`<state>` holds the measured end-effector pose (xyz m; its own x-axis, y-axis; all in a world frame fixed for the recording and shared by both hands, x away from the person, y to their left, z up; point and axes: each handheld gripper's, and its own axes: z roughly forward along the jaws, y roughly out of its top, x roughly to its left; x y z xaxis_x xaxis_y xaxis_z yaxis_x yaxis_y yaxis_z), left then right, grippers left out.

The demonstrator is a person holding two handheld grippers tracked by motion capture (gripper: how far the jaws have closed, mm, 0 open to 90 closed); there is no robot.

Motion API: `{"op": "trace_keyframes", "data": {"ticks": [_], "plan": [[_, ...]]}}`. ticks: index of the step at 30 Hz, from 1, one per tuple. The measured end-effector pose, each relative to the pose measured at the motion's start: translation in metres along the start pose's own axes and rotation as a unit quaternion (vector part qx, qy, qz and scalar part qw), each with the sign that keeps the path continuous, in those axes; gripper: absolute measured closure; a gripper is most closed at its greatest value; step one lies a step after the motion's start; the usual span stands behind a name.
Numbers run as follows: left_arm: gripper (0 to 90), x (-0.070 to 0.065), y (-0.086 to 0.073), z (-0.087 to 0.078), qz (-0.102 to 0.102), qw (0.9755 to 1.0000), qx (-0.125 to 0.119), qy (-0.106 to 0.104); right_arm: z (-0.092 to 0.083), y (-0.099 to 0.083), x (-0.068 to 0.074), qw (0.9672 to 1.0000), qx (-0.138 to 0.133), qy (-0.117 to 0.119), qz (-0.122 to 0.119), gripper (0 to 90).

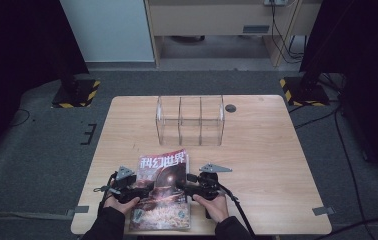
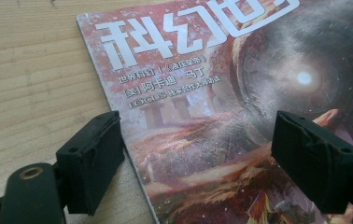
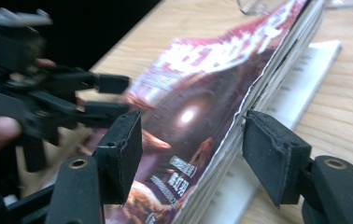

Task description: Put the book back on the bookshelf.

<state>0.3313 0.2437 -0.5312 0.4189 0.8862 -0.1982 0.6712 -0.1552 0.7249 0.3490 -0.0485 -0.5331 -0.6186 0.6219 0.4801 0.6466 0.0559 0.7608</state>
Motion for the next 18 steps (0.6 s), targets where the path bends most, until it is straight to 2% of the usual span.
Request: {"op": "trace_keyframes", "data": {"ticks": [7, 14, 18], "plan": [[15.9, -0.0001, 0.0000, 0.0000, 0.000, 1.0000, 0.000, 0.000, 0.0048, -0.0033, -0.0022, 0.9994, 0.024, -0.023, -0.010, 34.7], [15.9, -0.0005, 0.0000, 0.0001, 0.007, 1.0000, 0.002, 0.002, 0.0029, 0.0029, 0.0010, 0.9999, -0.003, -0.014, -0.006, 35.7], [16.0, -0.0004, 0.0000, 0.0002, 0.010, 0.9999, 0.002, 0.002, 0.0022, 0.0056, 0.0022, 0.9998, -0.009, -0.013, -0.013, 35.7]]}}
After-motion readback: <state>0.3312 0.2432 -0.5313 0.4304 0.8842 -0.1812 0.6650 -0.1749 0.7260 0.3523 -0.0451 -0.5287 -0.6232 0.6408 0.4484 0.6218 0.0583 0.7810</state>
